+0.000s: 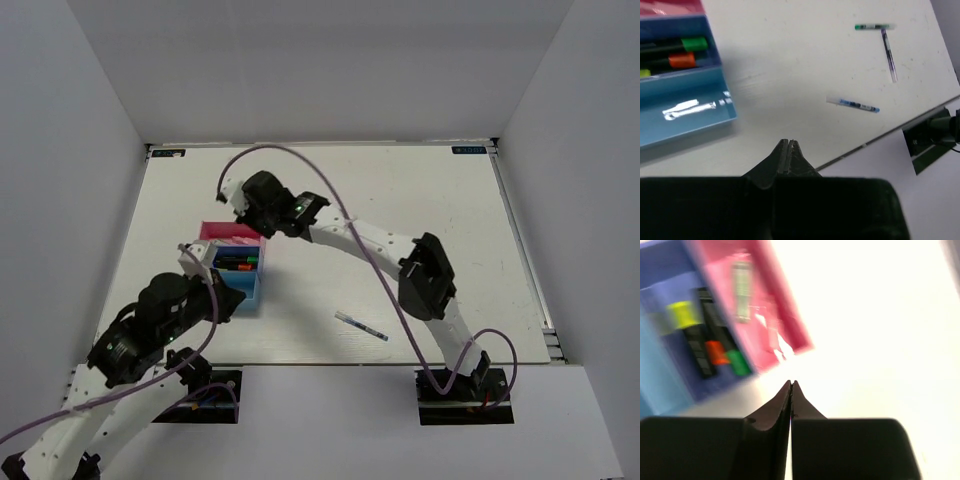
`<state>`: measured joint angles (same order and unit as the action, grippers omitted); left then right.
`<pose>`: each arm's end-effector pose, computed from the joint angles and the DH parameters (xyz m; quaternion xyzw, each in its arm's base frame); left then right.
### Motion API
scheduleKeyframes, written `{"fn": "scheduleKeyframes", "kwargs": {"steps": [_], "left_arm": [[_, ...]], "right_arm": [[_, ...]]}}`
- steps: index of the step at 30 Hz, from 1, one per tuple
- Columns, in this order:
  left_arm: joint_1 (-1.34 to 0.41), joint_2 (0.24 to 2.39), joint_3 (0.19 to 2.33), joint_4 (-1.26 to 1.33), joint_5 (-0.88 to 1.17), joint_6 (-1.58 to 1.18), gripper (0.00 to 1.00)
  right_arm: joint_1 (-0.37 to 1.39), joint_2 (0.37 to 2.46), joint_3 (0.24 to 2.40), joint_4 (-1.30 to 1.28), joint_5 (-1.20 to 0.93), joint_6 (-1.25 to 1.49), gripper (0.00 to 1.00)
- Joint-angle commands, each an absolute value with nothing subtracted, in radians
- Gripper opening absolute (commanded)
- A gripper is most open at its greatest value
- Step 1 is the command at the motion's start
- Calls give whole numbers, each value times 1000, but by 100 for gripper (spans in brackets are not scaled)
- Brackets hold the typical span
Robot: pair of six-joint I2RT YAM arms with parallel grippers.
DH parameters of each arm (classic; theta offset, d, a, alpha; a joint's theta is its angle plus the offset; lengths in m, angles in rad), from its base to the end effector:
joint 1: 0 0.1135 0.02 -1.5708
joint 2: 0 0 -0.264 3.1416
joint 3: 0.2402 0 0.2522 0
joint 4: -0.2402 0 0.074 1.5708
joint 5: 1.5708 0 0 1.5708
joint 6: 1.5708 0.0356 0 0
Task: Sort the stationery into containers
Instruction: Place the stationery into the container, then grab a piece of stationery with the left arm
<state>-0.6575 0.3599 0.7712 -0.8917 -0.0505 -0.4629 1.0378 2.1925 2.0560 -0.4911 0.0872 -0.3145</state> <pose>0.0570 -0.0417 0.3088 0.0700 0.8520 -0.2572 0.4507 0.2634 0.4404 0.2899 -0.5415 0.7066 0.1243 0.4383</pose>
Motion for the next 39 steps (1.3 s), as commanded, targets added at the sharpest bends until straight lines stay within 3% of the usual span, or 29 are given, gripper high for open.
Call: {"fn": "scheduleKeyframes", "kwargs": {"steps": [1,4,6,7,9,10,12,14,16,17,18,19,21,22,23,24,26,28,30,39], "left_arm": [[-655,488,795,-856,57,-559,0],[-654,665,782,-845,35,-694,5],[-661,731,781,-812,40,-727,23],[-702,841,802,-790,46,-709,29],[-764,925,876,-790,105,-603,56],[-808,1059,908,-793,144,-421,67],[-882,1191,1041,-824,245,-281,85],[-1001,1360,1188,-920,221,-52,88],[-1057,1463,1256,-940,82,106,88],[-1110,1518,1278,-924,45,188,88],[-1120,1543,1291,-885,40,248,81],[-1124,1622,1304,-882,60,273,75],[-1129,1678,1378,-885,75,332,59],[-1129,1750,1400,-890,74,342,39],[-1129,1768,1423,-897,78,348,31],[-1131,1784,1454,-903,77,382,29],[-1140,1812,1456,-885,78,434,33],[-1149,1819,1448,-845,95,451,46],[-1152,1827,1443,-821,121,480,51],[-1155,1882,1408,-759,193,470,53]], "right_arm": [[916,2009,2002,-498,363,-131,0],[807,1920,1889,-654,264,19,0],[726,1899,1839,-767,126,99,5],[656,1873,1830,-863,80,109,36],[556,1835,1764,-911,-168,60,66],[539,1800,1746,-955,-277,5,77],[488,1697,1583,-968,-431,-119,83],[468,1510,1415,-883,-482,-256,83],[459,1416,1266,-798,-544,-331,71],[454,1308,1187,-735,-543,-350,43],[450,1277,1133,-724,-555,-360,28],[452,1250,1097,-713,-555,-388,2],[425,1172,1077,-709,-545,-387,0],[411,1134,1033,-703,-523,-391,0],[408,1112,1017,-672,-497,-384,0],[385,1073,968,-637,-456,-377,0],[373,1017,950,-618,-414,-370,2],[342,1008,934,-620,-391,-364,4],[316,1014,916,-595,-391,-353,5],[215,1019,914,-601,-360,-337,5]]}}
